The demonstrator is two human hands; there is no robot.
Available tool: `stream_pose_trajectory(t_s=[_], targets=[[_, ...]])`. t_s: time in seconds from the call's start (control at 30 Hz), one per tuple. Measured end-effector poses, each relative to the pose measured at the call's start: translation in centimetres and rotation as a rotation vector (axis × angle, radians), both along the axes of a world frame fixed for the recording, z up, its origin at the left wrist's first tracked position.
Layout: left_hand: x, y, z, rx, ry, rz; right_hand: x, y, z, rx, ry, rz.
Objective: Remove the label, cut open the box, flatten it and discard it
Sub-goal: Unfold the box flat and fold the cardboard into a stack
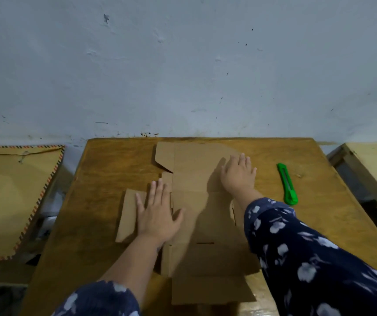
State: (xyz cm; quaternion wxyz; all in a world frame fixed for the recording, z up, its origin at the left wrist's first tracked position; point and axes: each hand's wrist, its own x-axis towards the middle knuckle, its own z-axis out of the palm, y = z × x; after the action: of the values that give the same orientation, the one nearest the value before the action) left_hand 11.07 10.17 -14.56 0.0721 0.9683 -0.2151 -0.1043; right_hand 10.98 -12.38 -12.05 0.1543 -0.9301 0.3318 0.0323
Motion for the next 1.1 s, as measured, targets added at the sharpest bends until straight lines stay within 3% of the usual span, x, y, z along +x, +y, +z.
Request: stream_pose_trajectory(t_s=[0.2,0.67,1.1], targets=[[0.5,2.1,-2.1,0.027,-0.055,-0.038,1.8,-2.2,-2.3,0.024,0.045,-0.041],[0.6,1.5,-2.5,0.046,-0.114,-0.013,1.3,-2.0,-2.3,0.019,-0.097,-0.041],[0.1,1.8,-2.2,0.028,-0.099,-0.004,1.6,-1.8,2.1,0.459,-0.357,-0.116]])
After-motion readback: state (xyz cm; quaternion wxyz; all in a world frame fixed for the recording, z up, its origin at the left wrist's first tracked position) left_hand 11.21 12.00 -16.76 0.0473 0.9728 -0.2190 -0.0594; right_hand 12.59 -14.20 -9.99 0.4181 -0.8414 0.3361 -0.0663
